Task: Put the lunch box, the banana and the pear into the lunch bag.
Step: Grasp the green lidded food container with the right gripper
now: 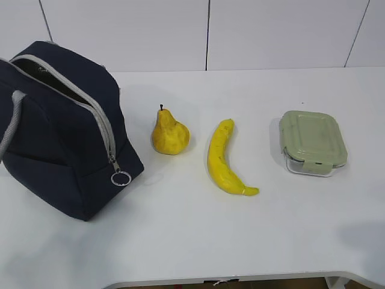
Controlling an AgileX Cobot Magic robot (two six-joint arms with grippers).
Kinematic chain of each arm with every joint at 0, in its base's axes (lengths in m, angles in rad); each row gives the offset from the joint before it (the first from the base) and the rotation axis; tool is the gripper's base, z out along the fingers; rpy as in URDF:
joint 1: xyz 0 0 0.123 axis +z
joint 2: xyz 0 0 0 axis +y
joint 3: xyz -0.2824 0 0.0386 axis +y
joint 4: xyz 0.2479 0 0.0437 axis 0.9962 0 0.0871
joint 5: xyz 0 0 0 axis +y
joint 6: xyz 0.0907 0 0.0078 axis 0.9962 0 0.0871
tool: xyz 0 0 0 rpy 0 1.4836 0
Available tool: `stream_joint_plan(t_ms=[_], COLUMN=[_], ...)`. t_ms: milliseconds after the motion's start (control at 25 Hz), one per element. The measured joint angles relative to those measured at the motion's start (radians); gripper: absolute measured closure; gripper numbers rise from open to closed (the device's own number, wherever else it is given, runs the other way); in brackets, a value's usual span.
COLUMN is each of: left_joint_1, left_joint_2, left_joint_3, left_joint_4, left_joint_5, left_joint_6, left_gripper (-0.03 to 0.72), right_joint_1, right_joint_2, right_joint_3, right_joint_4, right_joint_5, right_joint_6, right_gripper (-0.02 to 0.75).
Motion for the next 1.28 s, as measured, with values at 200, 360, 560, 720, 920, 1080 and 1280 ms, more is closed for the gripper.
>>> stream_joint_plan(t_ms=[200, 360, 560, 720, 920, 1080, 1280], left_joint_1=[0.000, 0.000, 0.000, 0.000, 0.000, 0.000, 0.000], left_joint_2=[0.000, 0.000, 0.000, 0.000, 0.000, 0.000, 0.000], left_joint_3=[0.000, 0.000, 0.000, 0.000, 0.000, 0.000, 0.000], left_joint_4=[0.000, 0.000, 0.000, 0.000, 0.000, 0.000, 0.000], left_joint_5=[0.000, 0.000, 0.000, 0.000, 0.000, 0.000, 0.000], left_joint_6=[0.000, 0.000, 0.000, 0.000, 0.000, 0.000, 0.000], left_gripper=[0.400, 0.400, 0.400, 0.400, 0.400, 0.400, 0.400], right_joint_1=[0.000, 0.000, 0.000, 0.000, 0.000, 0.000, 0.000], right_joint_2=[0.000, 0.000, 0.000, 0.000, 0.000, 0.000, 0.000], right_joint_3=[0.000, 0.000, 0.000, 0.000, 0.000, 0.000, 0.000], right_joint_4=[0.000, 0.000, 0.000, 0.000, 0.000, 0.000, 0.000], right_joint_5=[0.000, 0.000, 0.000, 0.000, 0.000, 0.000, 0.000], right_joint_6=[0.000, 0.000, 0.000, 0.000, 0.000, 0.000, 0.000], right_gripper=[0.276, 0.276, 0.276, 0.276, 0.276, 0.275, 0.204])
